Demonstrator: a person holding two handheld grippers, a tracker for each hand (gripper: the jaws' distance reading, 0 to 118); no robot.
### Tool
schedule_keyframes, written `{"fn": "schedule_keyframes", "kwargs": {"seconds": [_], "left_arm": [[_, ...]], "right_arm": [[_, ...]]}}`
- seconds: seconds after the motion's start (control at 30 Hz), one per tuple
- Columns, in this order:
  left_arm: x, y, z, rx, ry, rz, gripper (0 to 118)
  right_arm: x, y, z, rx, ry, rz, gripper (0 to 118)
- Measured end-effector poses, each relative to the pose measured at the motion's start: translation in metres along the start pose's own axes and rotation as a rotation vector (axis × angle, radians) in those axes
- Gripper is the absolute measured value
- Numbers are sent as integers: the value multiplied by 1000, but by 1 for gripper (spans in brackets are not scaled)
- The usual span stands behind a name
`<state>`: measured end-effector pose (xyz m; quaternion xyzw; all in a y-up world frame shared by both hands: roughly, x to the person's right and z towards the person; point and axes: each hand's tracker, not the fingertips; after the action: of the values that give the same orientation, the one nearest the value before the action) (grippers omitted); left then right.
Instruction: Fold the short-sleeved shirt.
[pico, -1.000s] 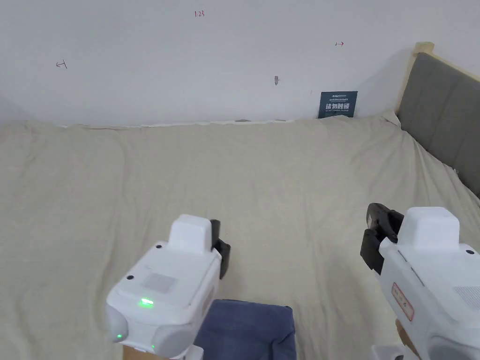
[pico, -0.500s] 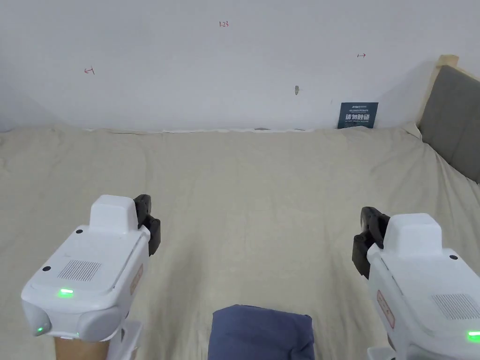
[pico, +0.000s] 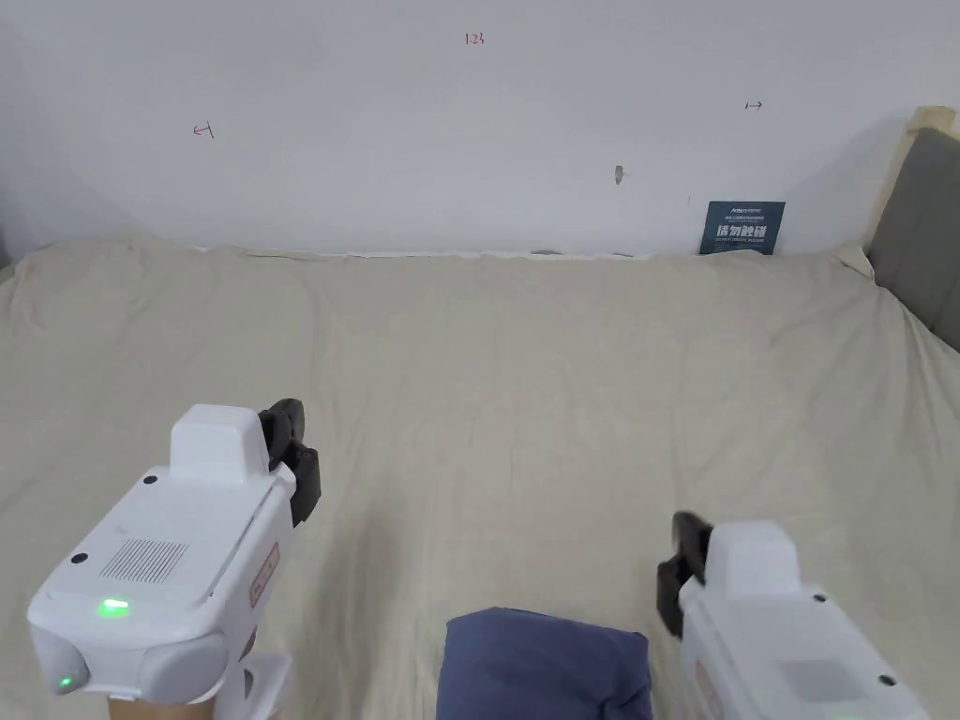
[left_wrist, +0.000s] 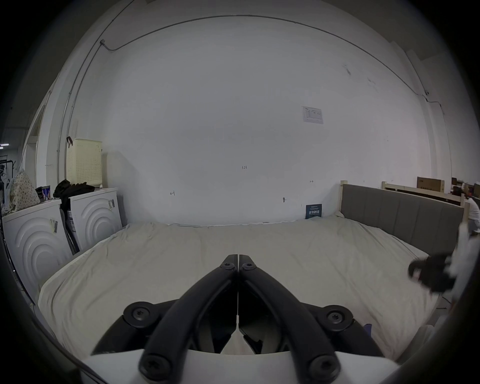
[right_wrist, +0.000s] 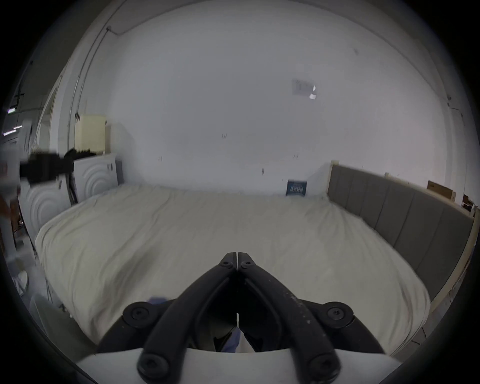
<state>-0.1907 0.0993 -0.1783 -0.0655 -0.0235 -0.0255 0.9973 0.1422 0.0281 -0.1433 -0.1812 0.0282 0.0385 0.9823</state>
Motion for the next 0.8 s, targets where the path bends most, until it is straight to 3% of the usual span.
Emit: {"fn": "schedule_keyframes", "kwargs": {"seconds": [0.2,0.43,0.57,0.63,0.67,0.73,0.77,0.8], "left_arm": [[-8,-14,-2,-34,-5,40,0],[-13,-42,-9,-132,-24,105,0],[-15,-65,-15,-252,-69,216,3],[-13,-76,-18,-326,-107,317,15],[-13,-83,-21,-379,-129,375,34],[-13,-99,-28,-479,-166,483,41],[-7,-106,-31,-540,-186,532,56],[-5,-114,-36,-587,-200,576,80]], "right_arm": [[-26,-79,-42,-226,41,38,1],[-34,-144,-67,-434,47,26,1],[-33,-151,-66,-373,26,-10,1],[-34,-151,-66,-374,21,-8,1],[-35,-153,-66,-371,19,-6,1],[-35,-154,-64,-361,18,-2,1],[-34,-155,-64,-357,19,-1,1],[-34,-155,-64,-356,21,-3,1]]}}
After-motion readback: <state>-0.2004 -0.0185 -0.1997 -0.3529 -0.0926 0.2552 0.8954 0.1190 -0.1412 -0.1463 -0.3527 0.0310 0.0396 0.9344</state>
